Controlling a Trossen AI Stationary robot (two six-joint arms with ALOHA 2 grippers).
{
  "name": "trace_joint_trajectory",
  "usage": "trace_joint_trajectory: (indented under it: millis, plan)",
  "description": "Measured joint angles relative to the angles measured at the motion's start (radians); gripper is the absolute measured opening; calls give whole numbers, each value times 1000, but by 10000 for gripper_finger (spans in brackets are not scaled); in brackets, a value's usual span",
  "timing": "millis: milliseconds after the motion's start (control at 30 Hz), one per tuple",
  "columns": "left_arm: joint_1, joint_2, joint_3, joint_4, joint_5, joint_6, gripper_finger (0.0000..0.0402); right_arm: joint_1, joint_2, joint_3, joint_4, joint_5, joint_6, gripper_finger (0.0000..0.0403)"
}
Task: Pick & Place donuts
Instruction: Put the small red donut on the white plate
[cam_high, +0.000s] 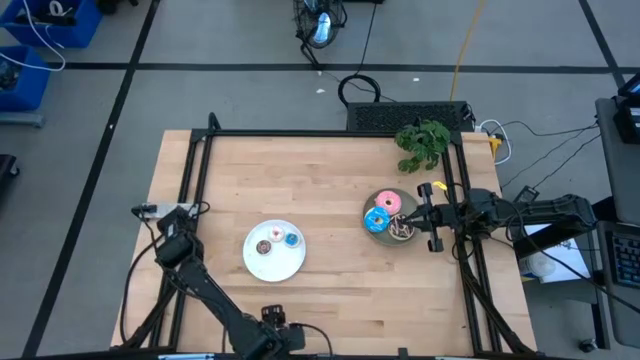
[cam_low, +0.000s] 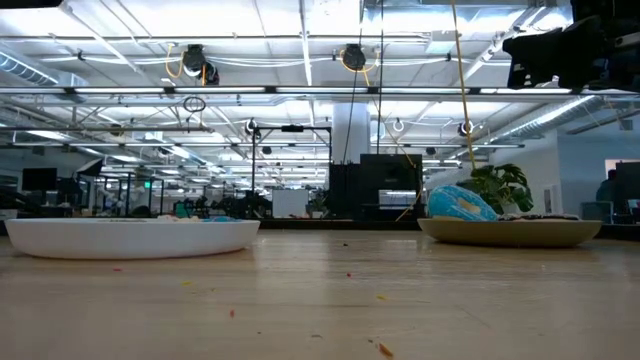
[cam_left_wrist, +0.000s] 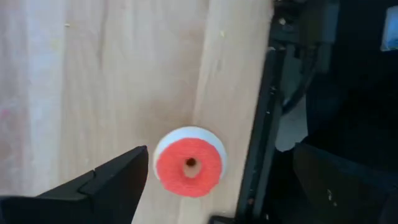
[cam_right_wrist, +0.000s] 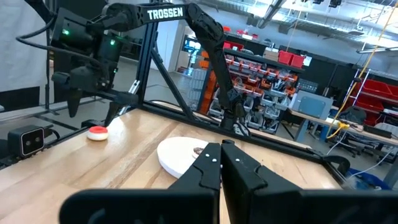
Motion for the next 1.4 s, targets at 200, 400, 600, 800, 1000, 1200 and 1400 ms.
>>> trace_joint_trajectory:
  millis: [200,400,600,800,1000,1200,1400]
  plan:
    - [1,0,-7,-33,2,4,395,0,1,0,0,0,0,0]
    - [1,0,-59,-19,19,-9,395,0,1,0,-1,0,1,0]
    - [2,1,-102,-17,-8,19,395,0,1,0,-1,0,1,0]
    - [3,1,-142,61,1,25,395,0,1,0,-1,0,1,0]
    - [4,-1,-176,113,3,28,395,0,1,0,-1,0,12,0]
    - [4,-1,-176,110,5,30,395,0,1,0,-1,0,12,0]
    - [8,-1,-177,107,8,33,349,0,1,0,-1,0,11,0]
